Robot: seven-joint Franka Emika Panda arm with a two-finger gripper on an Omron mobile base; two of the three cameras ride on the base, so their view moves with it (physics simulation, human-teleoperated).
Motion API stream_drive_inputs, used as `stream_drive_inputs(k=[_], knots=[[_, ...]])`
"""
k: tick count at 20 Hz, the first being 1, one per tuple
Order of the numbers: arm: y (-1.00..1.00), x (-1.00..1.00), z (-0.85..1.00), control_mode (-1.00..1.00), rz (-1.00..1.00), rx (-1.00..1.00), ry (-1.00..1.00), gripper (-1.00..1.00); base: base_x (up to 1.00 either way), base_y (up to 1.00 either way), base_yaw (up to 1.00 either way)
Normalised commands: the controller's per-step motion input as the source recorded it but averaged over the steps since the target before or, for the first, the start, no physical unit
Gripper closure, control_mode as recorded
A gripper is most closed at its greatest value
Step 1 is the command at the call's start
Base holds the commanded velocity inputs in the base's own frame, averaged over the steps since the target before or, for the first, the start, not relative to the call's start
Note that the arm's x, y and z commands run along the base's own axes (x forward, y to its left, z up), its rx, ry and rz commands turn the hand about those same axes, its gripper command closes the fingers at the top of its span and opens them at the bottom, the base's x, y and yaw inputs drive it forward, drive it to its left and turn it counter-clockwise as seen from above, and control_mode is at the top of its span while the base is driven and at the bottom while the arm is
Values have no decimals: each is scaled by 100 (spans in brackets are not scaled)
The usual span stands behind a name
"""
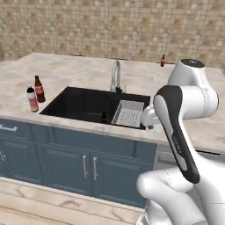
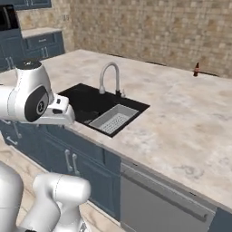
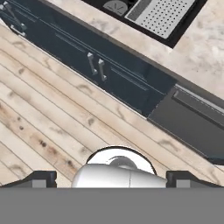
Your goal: Place the large bottle from the dining counter next to the other large bottle outside the sink, and place the small bottle from the dining counter next to the other small bottle inside the sink.
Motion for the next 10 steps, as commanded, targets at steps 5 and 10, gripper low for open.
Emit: stream_drive_inputs(k=[5,10], knots=[[0,0,0,100,0,0,0,-100,-14,-100,49],[0,0,0,100,0,0,0,-100,-13,-100,54]])
